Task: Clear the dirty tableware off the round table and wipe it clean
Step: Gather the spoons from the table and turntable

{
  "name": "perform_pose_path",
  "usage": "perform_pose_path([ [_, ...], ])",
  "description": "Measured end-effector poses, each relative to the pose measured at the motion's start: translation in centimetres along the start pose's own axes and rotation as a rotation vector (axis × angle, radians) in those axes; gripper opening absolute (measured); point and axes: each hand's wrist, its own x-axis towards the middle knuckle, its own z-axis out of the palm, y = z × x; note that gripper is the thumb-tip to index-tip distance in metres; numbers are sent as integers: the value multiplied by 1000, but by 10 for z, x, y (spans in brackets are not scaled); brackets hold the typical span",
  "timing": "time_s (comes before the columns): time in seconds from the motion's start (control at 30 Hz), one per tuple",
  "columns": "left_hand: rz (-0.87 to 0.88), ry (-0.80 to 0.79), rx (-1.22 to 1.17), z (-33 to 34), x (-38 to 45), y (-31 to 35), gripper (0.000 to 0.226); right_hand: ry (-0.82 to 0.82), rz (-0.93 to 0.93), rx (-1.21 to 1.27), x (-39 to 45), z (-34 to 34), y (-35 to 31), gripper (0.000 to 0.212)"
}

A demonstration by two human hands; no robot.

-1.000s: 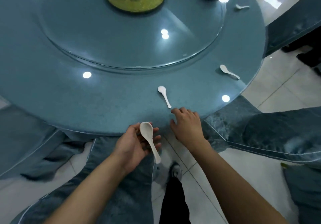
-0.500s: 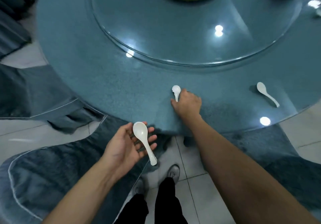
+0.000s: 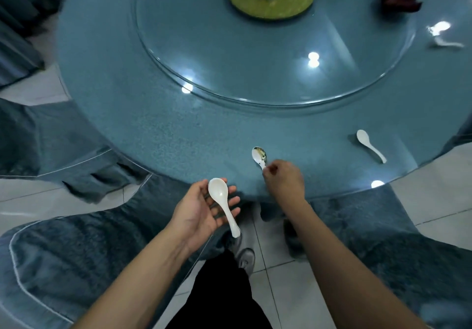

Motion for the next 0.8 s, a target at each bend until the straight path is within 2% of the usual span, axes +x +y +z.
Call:
perform_pose_path([
  [0.17, 5, -46, 42, 42, 7, 4, 40, 47, -46, 323, -35, -59, -10, 12],
  [0.27, 3, -84, 60, 71, 13, 9, 34, -19, -64, 397, -54, -87, -18, 16],
  [0.4, -13, -137, 101, 105, 26, 12, 34, -15, -28, 328, -60, -103, -17, 5],
  [0.57, -64, -217, 171, 138, 34, 4, 33, 29, 31, 266, -54, -117, 2, 9],
  [0.7, -98, -254, 165, 160, 41, -8, 34, 90, 67, 317, -42, -134, 32, 12],
  [0.8, -107, -255, 165, 179, 47, -17, 38, 158, 113, 267, -16, -148, 70, 12],
])
